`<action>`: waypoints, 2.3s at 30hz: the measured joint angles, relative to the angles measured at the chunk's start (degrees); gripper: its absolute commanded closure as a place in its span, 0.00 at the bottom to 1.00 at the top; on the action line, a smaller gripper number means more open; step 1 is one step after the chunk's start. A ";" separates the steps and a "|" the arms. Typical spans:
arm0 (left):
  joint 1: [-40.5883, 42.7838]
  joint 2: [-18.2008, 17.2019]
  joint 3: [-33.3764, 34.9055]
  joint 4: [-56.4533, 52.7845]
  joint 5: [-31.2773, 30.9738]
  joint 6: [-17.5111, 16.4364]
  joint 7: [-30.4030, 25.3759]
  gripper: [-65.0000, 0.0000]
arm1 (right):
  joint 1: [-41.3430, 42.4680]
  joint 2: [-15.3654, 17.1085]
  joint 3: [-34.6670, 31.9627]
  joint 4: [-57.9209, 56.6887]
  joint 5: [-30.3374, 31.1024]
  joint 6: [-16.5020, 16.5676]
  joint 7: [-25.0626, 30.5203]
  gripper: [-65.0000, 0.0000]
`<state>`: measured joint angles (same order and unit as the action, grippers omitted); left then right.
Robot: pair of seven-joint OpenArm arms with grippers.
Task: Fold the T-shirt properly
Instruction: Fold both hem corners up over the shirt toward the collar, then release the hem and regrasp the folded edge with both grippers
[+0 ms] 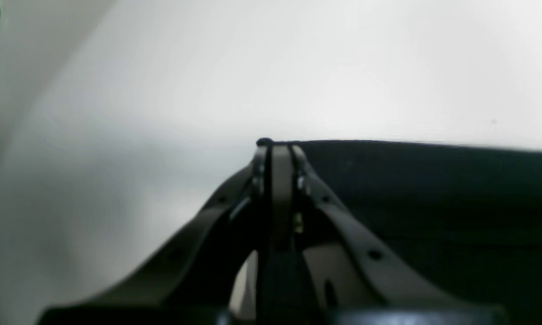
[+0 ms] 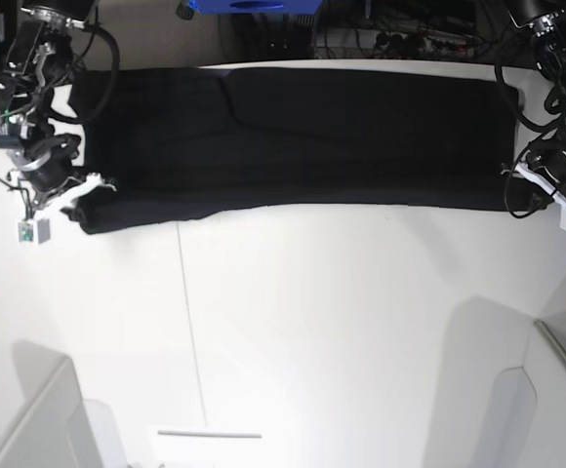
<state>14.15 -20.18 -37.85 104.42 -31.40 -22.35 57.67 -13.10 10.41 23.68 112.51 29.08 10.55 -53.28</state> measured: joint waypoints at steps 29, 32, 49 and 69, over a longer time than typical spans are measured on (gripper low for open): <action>5.38 -0.46 0.02 2.58 0.31 0.00 -0.09 1.00 | -13.66 -1.84 9.84 2.23 17.07 0.02 -3.80 1.00; 7.39 -0.50 0.02 4.33 0.17 0.00 -0.66 1.00 | -15.32 -1.92 9.84 2.19 17.05 0.02 -3.87 1.00; 13.05 -0.13 0.02 4.26 0.02 0.02 -0.63 1.00 | -16.79 -2.10 9.84 -3.06 17.05 0.00 -3.72 1.00; 14.53 0.13 -1.66 4.28 -0.31 0.00 -0.66 0.48 | -20.11 -3.13 10.21 -2.14 16.74 -0.09 4.39 0.59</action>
<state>28.69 -20.05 -39.51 108.71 -31.70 -22.35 57.01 -33.21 7.29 33.89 110.37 45.82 10.46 -48.88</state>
